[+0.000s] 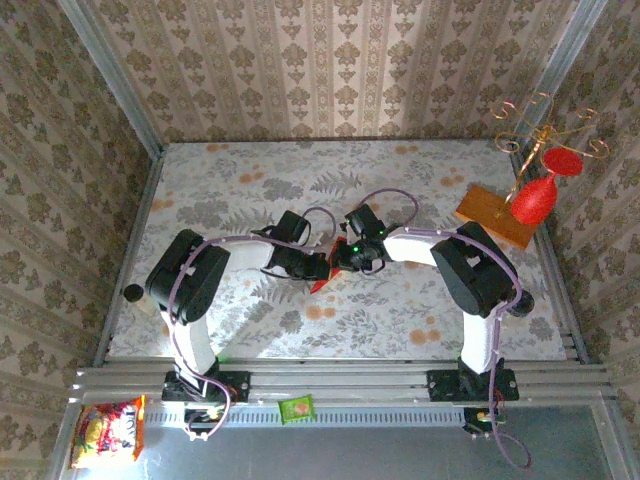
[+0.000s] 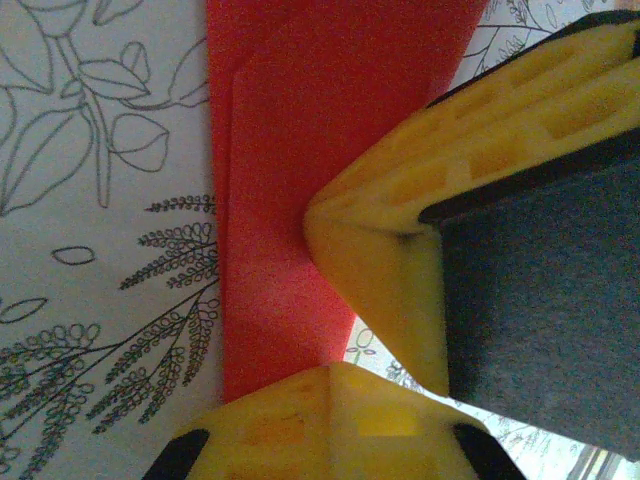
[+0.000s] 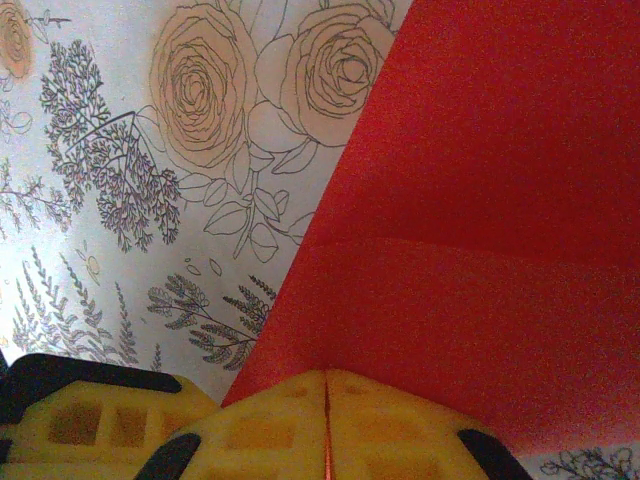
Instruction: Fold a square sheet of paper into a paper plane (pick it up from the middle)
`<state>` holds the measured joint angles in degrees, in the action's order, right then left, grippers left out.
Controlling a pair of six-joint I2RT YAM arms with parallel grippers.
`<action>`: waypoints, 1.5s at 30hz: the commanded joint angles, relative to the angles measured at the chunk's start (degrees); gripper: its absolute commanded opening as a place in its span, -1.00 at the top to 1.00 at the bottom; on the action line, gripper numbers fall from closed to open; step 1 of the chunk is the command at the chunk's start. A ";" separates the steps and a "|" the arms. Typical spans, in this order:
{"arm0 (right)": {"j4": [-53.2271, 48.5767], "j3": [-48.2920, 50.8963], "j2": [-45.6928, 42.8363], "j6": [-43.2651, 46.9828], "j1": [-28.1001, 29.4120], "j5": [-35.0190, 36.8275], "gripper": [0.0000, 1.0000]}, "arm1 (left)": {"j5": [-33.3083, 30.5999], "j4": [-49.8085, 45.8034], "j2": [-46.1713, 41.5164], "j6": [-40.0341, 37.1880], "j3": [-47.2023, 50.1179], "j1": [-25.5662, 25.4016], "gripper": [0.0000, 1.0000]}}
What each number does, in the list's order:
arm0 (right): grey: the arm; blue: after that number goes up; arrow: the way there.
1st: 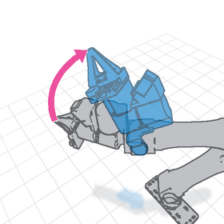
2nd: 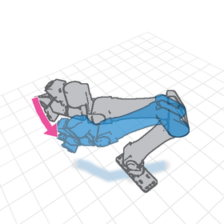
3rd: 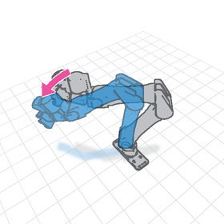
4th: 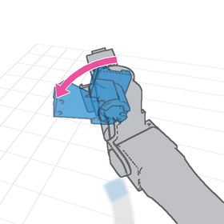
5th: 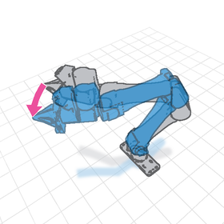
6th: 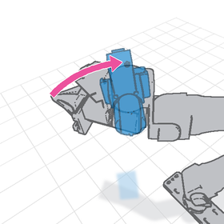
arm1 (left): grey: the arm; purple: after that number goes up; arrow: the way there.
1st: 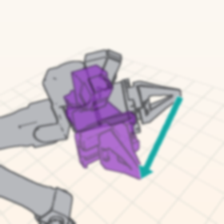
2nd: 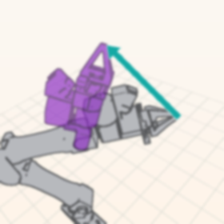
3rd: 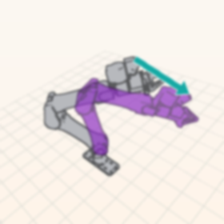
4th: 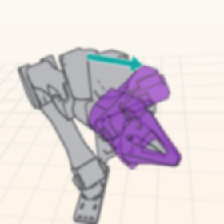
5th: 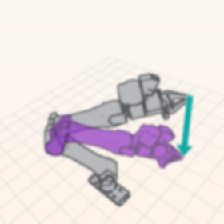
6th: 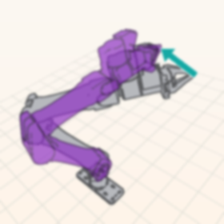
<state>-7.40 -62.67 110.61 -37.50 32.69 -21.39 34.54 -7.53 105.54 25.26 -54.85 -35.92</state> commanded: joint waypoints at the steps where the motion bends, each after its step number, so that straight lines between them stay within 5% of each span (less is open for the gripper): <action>1: -3.10 1.11 2.46 -0.56 -0.01 0.39 0.80 | 0.30 -0.68 0.86 0.32 -0.04 -0.11 0.93; 20: -9.77 -0.85 5.14 -2.25 -0.78 7.30 0.81 | -0.64 -5.93 -3.11 -1.69 4.11 -0.56 1.00; 45: -11.46 -2.11 6.75 -2.19 -0.78 8.06 0.81 | -1.39 -9.91 -5.63 -3.37 7.10 -1.32 1.00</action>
<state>-12.58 -66.28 112.27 -39.22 32.18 -20.80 33.80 -11.16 101.01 23.27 -50.06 -36.45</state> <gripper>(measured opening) 0.096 0.050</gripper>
